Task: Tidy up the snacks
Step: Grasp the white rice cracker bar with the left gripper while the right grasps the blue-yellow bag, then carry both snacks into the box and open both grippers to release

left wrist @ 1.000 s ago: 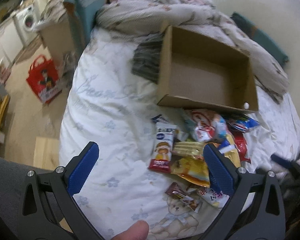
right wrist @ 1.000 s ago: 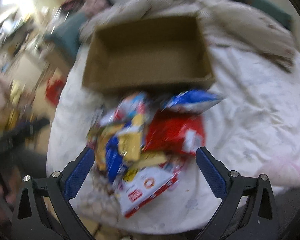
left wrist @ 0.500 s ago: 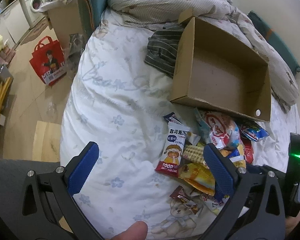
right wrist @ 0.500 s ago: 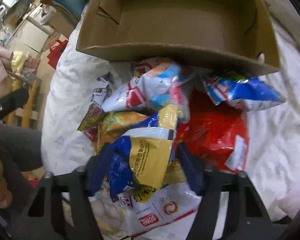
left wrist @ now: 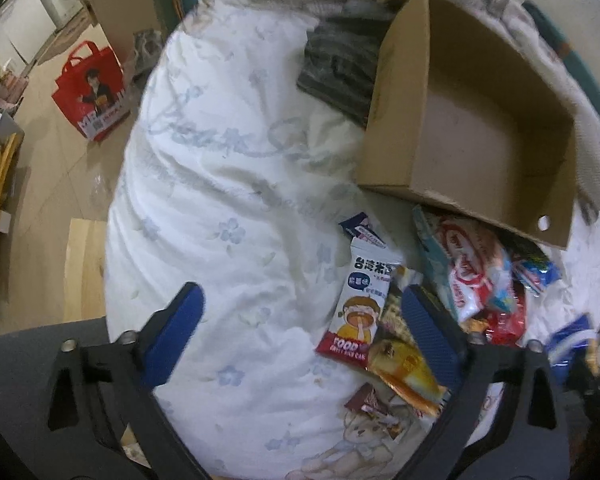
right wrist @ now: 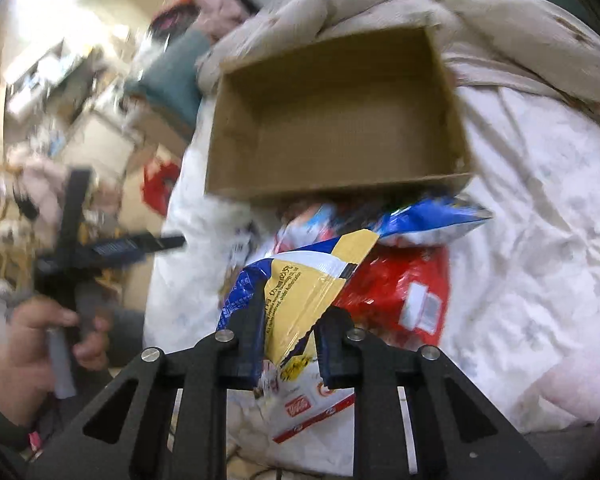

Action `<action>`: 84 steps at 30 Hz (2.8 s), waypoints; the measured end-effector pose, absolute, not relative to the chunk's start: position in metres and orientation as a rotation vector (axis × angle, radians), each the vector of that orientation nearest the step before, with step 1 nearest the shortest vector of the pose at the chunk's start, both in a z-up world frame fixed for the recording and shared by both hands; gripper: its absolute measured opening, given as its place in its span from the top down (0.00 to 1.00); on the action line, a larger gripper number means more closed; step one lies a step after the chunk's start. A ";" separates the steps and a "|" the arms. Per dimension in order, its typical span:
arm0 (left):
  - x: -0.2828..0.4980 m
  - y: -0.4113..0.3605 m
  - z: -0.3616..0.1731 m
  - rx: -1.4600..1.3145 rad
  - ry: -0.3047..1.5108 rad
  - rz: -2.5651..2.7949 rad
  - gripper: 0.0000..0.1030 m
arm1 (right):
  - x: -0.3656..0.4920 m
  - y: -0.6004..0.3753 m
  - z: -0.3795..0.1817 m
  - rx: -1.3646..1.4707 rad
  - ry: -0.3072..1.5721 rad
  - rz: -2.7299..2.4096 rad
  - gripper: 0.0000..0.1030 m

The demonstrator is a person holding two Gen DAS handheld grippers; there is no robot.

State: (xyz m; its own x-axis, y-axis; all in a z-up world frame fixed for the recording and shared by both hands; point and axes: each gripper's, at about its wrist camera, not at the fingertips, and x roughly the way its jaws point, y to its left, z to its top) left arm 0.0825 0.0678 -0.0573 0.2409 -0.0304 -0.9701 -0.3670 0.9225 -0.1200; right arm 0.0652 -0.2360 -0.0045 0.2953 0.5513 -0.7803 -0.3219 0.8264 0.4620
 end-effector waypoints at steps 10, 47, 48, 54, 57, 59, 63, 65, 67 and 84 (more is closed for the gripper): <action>0.095 0.041 -0.121 -0.396 1.477 0.146 0.29 | 0.077 -0.244 -0.010 0.295 1.120 0.565 0.79; 0.109 0.014 0.061 -0.190 1.052 0.116 0.74 | 0.106 -0.270 0.064 0.354 0.833 0.543 0.79; 0.117 0.014 0.062 -0.178 1.045 0.106 0.74 | 0.112 -0.267 0.065 0.350 0.837 0.538 0.79; 0.147 0.003 0.056 -0.143 1.041 0.067 0.74 | 0.151 -0.251 0.064 0.317 0.874 0.511 0.79; 0.160 -0.005 0.052 -0.139 1.039 0.051 0.74 | 0.164 -0.243 0.059 0.310 0.890 0.504 0.79; 0.166 -0.013 0.049 -0.130 1.037 0.040 0.74 | 0.172 -0.237 0.053 0.300 0.894 0.499 0.79; 0.174 -0.023 0.037 -0.113 1.022 0.025 0.74 | 0.181 -0.230 0.030 0.276 0.915 0.495 0.79; 0.176 -0.029 0.028 -0.084 1.014 0.016 0.74 | 0.186 -0.229 0.019 0.260 0.937 0.487 0.79; 0.178 -0.034 0.021 -0.053 1.013 0.003 0.74 | 0.189 -0.230 0.008 0.246 0.959 0.473 0.79; 0.184 -0.039 -0.009 -0.039 1.043 -0.022 0.73 | 0.201 -0.227 -0.037 0.260 1.101 0.435 0.79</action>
State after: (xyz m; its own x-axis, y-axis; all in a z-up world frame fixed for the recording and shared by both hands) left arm 0.1844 -0.0390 -0.0092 0.5037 -0.0365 -0.8631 -0.0008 0.9991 -0.0427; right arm 0.2012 -0.2266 -0.0365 0.3812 0.4630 -0.8002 -0.2098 0.8863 0.4129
